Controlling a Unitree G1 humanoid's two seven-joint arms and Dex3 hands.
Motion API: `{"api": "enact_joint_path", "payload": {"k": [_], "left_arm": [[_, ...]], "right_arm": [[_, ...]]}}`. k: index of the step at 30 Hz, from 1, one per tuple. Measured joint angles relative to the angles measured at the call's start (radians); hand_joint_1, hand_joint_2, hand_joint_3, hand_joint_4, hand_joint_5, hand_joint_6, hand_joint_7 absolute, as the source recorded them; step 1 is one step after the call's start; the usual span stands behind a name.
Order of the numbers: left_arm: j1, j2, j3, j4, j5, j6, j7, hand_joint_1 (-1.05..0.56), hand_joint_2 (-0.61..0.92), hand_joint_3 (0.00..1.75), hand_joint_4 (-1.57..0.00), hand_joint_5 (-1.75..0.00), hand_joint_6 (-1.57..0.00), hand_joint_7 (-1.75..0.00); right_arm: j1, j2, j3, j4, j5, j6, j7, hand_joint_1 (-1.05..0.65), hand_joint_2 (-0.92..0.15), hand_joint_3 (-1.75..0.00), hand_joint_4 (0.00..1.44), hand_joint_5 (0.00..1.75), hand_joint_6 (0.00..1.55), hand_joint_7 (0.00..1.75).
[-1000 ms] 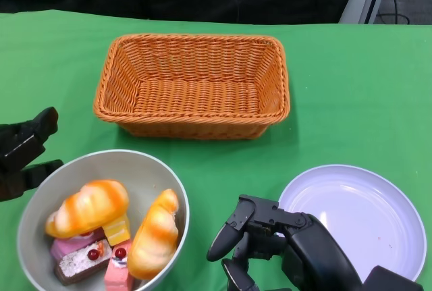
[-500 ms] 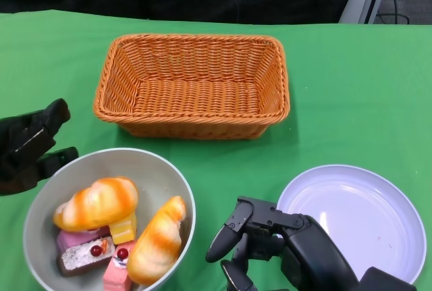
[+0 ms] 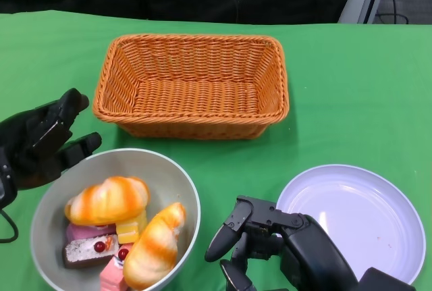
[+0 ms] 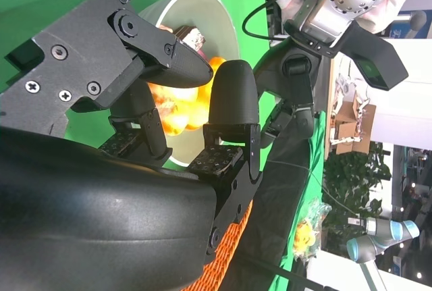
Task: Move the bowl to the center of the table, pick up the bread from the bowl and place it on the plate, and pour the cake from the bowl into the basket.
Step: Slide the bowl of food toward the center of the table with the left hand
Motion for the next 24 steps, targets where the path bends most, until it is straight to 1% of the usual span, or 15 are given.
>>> {"api": "enact_joint_path", "payload": {"k": [8,9,12,14,18,21,24], "left_arm": [[0.000,-0.022,0.000,0.022,0.000,-0.057,0.000,-0.68,0.92,0.54,0.00,0.00,0.00,0.00],[0.000,-0.025,0.001,0.027,0.001,-0.076,0.005,-0.67,0.92,0.53,0.00,0.00,0.00,0.00],[0.013,-0.029,-0.005,0.027,0.048,-0.197,0.039,-0.69,0.92,0.49,-0.01,-0.01,0.00,0.00],[0.025,-0.009,-0.046,0.010,0.119,-0.242,0.073,-0.71,0.92,0.50,-0.02,-0.01,0.00,0.00],[0.055,0.057,-0.122,-0.028,0.227,-0.265,0.087,-0.72,0.92,0.53,-0.03,-0.02,0.00,0.00],[0.069,0.103,-0.150,-0.056,0.257,-0.267,0.066,-0.73,0.92,0.52,-0.06,-0.03,-0.04,-0.02],[0.073,0.119,-0.159,-0.070,0.268,-0.267,0.057,-0.73,0.92,0.52,-0.07,-0.03,-0.04,-0.02]], "right_arm": [[0.000,0.000,0.001,0.005,-0.003,-0.018,0.000,-0.09,-0.44,-1.17,0.85,1.57,0.70,1.31],[0.000,0.000,0.001,0.006,-0.004,-0.018,0.000,-0.09,-0.44,-1.17,0.85,1.56,0.70,1.31],[0.000,0.004,0.002,0.006,-0.005,-0.018,-0.002,-0.09,-0.44,-1.18,0.85,1.56,0.70,1.31],[-0.001,0.006,0.002,0.007,-0.005,-0.018,-0.003,-0.09,-0.44,-1.18,0.86,1.56,0.70,1.31],[-0.001,0.009,0.002,0.007,-0.006,-0.018,-0.005,-0.09,-0.43,-1.18,0.85,1.57,0.71,1.30],[-0.001,0.009,0.002,0.007,-0.005,-0.018,-0.005,-0.09,-0.44,-1.18,0.85,1.57,0.70,1.31],[-0.001,0.009,0.001,0.007,-0.005,-0.018,-0.004,-0.09,-0.44,-1.18,0.85,1.57,0.70,1.31]]}}
